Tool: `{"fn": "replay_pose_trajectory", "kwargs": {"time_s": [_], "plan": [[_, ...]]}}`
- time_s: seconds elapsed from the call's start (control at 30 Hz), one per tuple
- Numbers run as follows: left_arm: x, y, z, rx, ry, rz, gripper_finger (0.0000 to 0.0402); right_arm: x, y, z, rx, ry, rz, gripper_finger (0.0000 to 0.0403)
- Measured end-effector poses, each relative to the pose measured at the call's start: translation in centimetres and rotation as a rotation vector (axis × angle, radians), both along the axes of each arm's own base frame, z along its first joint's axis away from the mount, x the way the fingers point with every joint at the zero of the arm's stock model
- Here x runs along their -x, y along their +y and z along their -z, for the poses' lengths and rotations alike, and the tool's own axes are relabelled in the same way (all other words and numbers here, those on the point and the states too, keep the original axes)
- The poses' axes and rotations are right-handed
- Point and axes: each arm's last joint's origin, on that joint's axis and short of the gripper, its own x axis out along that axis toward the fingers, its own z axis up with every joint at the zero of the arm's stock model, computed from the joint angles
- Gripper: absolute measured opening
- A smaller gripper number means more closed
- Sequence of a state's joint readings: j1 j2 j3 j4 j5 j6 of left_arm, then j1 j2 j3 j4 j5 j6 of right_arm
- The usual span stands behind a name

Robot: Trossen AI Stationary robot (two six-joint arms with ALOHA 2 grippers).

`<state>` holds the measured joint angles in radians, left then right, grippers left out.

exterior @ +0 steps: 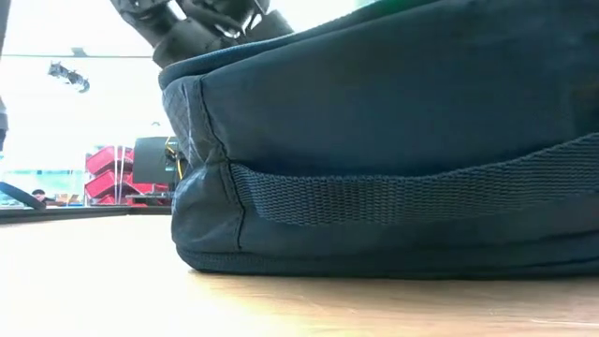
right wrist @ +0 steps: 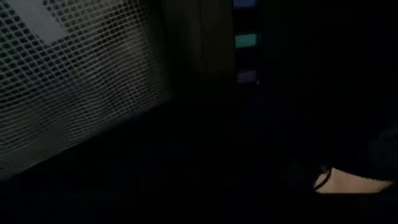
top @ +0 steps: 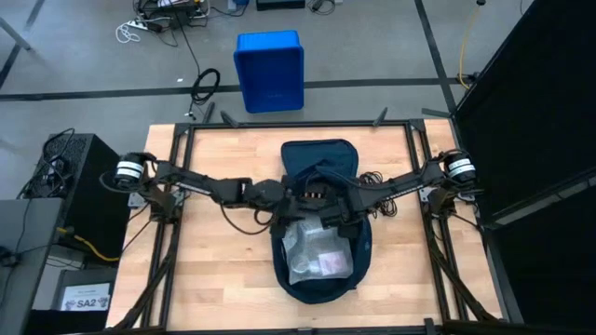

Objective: Unpack backpack
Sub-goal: Remove the black portable pill from the backpack

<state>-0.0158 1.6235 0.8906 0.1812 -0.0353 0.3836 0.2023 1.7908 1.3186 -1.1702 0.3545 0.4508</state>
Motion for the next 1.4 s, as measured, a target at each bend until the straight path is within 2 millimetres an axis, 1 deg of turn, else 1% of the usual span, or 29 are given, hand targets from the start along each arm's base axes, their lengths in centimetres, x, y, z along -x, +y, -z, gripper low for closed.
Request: {"fn": "replay_pose_trajectory", "kwargs": {"time_s": [0.03,0.13,0.2,0.33,0.47,0.6,0.73,0.83,0.93,1.0,1.17,1.27,1.4], "plan": [[0.1,0.5,0.1,0.0,0.011,-0.016,0.0199,-0.1,-0.1,0.0,-0.003,-0.011,0.006,0.0007],[0.3,2.0,0.5,0.006,0.058,-0.053,0.02,-0.4,-0.6,0.0,-0.012,-0.034,0.046,0.0016],[0.5,2.6,0.6,0.027,0.078,-0.046,0.02,-0.4,-1.1,0.0,-0.014,-0.038,0.071,0.0021],[0.4,2.5,0.5,0.075,0.055,0.029,0.02,-0.5,-1.9,0.0,-0.015,-0.043,0.108,0.0017],[0.2,2.6,0.3,0.073,0.027,0.034,0.02,-0.6,-2.7,0.0,-0.033,-0.043,0.133,0.0003],[0.2,2.6,0.3,0.047,0.027,0.037,0.0205,-0.8,-3.4,0.1,-0.066,-0.045,0.162,0.0003],[0.2,2.8,1.0,-0.013,0.072,0.003,0.0216,-0.8,-4.3,0.1,-0.068,-0.048,0.187,0.0003],[0.0,2.8,1.9,-0.04,0.101,0.017,0.022,-0.9,-4.8,0.1,-0.069,-0.056,0.205,0.0001],[-0.5,2.8,3.0,-0.046,0.145,0.027,0.0221,-0.8,-5.4,0.7,-0.09,-0.055,0.224,0.0002],[-0.9,2.9,3.6,-0.046,0.177,0.029,0.0221,-0.6,-5.7,1.5,-0.114,-0.058,0.231,0.0001],[-1.6,3.0,3.8,-0.077,0.196,0.033,0.022,0.2,-5.9,3.3,-0.141,-0.03,0.228,0.0002],[-1.5,3.2,4.0,-0.154,0.228,0.006,0.022,0.7,-5.9,4.2,-0.155,-0.018,0.232,0.0001],[-1.1,3.5,4.2,-0.21,0.284,-0.014,0.0219,1.1,-5.8,5.6,-0.191,-0.037,0.228,0.0002]]}}
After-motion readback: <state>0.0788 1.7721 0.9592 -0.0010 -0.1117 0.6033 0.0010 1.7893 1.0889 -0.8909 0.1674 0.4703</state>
